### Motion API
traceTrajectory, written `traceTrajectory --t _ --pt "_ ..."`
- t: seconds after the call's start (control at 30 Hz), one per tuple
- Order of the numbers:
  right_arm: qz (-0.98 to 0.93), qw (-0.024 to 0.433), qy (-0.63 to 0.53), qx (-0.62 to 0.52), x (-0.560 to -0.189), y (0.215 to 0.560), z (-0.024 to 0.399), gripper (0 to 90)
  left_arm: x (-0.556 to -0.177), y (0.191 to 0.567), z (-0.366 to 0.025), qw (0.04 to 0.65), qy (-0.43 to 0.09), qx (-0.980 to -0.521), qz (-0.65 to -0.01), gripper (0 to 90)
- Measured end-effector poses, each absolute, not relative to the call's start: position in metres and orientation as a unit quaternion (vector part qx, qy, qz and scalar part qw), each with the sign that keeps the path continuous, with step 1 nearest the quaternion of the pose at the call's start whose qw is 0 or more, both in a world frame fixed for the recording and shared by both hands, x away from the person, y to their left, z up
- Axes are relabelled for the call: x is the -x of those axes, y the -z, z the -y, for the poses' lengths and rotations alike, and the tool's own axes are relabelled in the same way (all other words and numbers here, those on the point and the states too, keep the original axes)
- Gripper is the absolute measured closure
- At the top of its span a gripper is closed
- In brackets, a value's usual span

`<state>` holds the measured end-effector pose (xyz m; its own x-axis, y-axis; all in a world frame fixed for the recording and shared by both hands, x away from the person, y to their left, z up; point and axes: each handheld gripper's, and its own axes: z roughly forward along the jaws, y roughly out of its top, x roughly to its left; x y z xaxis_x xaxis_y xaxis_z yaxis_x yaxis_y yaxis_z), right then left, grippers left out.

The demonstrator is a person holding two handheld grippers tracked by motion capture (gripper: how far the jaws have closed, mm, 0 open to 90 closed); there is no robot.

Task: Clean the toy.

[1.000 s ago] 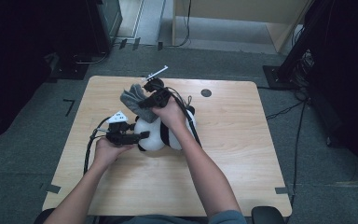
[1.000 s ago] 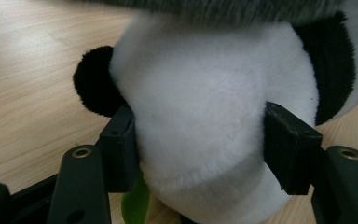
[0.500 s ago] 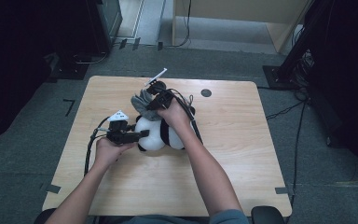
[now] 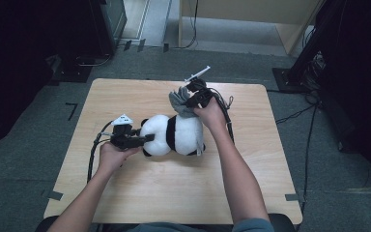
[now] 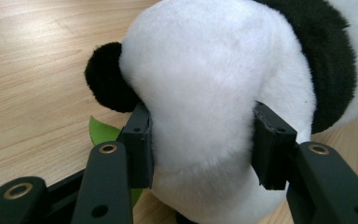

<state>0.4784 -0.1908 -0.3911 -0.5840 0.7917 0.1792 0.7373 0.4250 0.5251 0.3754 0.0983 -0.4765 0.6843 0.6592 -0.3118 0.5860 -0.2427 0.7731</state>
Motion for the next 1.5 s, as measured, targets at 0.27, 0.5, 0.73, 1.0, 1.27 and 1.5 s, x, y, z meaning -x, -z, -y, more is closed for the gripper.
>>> traceTrajectory --t 0.27,0.5,0.73,1.0,1.27,1.5 --pt "-0.827 0.051 -0.279 -0.486 -0.476 0.401 0.227 75.9 -0.375 0.477 -0.099 0.474 -0.044 -0.789 -0.387 49.1" --pt "-0.822 0.077 -0.268 -0.496 -0.474 0.394 0.243 76.2 -0.374 0.478 -0.100 0.479 -0.043 -0.789 -0.382 48.2" --pt "-0.836 0.096 -0.296 -0.451 -0.469 0.361 0.214 76.2 -0.374 0.478 -0.100 0.479 -0.044 -0.788 -0.384 47.4" --pt "-0.849 0.077 -0.329 -0.406 -0.466 0.349 0.161 76.3 -0.374 0.477 -0.100 0.479 -0.043 -0.787 -0.386 47.2" --pt "-0.853 0.025 -0.367 -0.370 -0.458 0.348 0.111 76.3 -0.373 0.476 -0.100 0.479 -0.045 -0.787 -0.386 47.2" --pt "-0.871 -0.008 -0.344 -0.352 -0.455 0.370 0.074 76.3 -0.372 0.475 -0.098 0.477 -0.050 -0.788 -0.386 47.3"
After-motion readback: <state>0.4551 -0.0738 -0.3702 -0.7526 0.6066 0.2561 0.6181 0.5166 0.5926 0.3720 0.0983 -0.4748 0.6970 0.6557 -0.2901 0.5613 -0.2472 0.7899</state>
